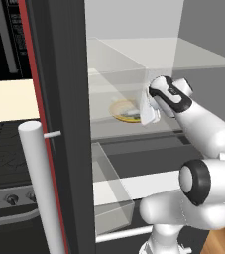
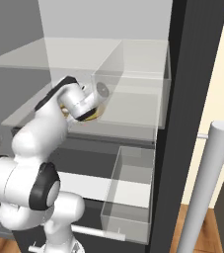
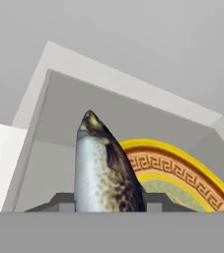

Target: Retrieve the fish from the fridge and place it on the saucepan with marinade on the stove.

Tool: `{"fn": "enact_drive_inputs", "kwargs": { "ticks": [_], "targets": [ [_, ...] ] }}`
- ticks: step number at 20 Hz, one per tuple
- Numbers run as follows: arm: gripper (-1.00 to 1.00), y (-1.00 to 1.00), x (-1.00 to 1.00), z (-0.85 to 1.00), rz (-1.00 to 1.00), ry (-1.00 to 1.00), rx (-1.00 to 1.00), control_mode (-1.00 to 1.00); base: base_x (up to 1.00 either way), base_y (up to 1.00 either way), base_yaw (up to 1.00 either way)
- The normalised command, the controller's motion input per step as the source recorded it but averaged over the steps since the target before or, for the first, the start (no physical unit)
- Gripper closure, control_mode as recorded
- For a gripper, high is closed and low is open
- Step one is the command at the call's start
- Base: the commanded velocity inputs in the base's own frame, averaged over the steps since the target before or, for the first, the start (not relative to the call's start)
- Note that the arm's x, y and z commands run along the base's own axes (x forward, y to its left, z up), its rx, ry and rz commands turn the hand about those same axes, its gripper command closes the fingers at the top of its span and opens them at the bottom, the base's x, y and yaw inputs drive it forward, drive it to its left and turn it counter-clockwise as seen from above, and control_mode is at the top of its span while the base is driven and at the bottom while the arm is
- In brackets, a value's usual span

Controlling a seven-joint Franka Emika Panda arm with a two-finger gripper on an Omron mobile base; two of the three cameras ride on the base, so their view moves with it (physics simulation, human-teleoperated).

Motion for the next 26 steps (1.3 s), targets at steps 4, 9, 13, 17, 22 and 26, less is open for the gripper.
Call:
{"fn": "enact_drive_inputs", "kwargs": {
  "ticks": [4, 9, 13, 17, 22, 26],
  "targets": [
    [1.0, 0.01, -0.54, 0.37, 0.0, -0.01, 0.0, -1.0, 0.0, 0.0, 0.0],
    [1.0, 0.02, -0.68, 0.46, 0.0, 0.0, 0.0, -1.0, 0.0, 0.0, 0.0],
    [1.0, 0.0, -0.92, 0.46, 0.0, -0.11, 0.0, -1.0, 0.0, 0.0, 0.0],
    [1.0, 0.0, -1.0, 0.25, 0.0, -0.18, 0.0, -1.0, 0.0, 0.0, 0.0],
    [1.0, 0.0, -1.0, 0.18, 0.0, -0.19, 0.0, -1.0, 0.0, 0.0, 0.0],
    [1.0, -0.02, -1.0, 0.2, 0.0, -0.18, 0.0, -1.0, 0.0, 0.0, 0.0]
  ]
}}
